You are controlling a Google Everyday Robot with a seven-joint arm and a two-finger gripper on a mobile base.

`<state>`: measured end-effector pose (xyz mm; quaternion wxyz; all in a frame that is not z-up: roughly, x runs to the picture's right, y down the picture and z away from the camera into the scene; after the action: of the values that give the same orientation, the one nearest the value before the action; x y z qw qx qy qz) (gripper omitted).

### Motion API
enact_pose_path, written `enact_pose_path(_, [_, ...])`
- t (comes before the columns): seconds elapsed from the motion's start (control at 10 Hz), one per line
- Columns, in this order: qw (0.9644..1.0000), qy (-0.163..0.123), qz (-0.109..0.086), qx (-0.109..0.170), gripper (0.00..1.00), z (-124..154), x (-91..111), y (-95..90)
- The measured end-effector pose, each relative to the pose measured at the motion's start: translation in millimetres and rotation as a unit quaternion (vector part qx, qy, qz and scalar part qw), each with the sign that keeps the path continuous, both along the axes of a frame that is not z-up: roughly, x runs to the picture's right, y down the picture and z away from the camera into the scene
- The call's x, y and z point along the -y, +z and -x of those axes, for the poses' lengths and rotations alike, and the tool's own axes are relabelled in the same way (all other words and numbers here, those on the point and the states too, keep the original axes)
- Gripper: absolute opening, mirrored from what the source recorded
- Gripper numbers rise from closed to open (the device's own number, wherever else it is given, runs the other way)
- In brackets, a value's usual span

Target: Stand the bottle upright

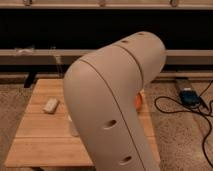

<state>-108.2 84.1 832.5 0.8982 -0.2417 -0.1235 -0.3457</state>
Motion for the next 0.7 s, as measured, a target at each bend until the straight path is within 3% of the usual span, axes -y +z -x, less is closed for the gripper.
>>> enact_pose_path(0.2, [0.9997,-0.005,-0.008,0.024,0.77,14.5,0.7,-2.0])
enact_pose_path(0.4, [0.9993,-0.006,-0.009,0.036,0.77,16.5,5.1,11.4])
enact_pose_path(0.7, [0.9989,-0.005,0.016,0.043,0.77,21.3,10.4,39.6])
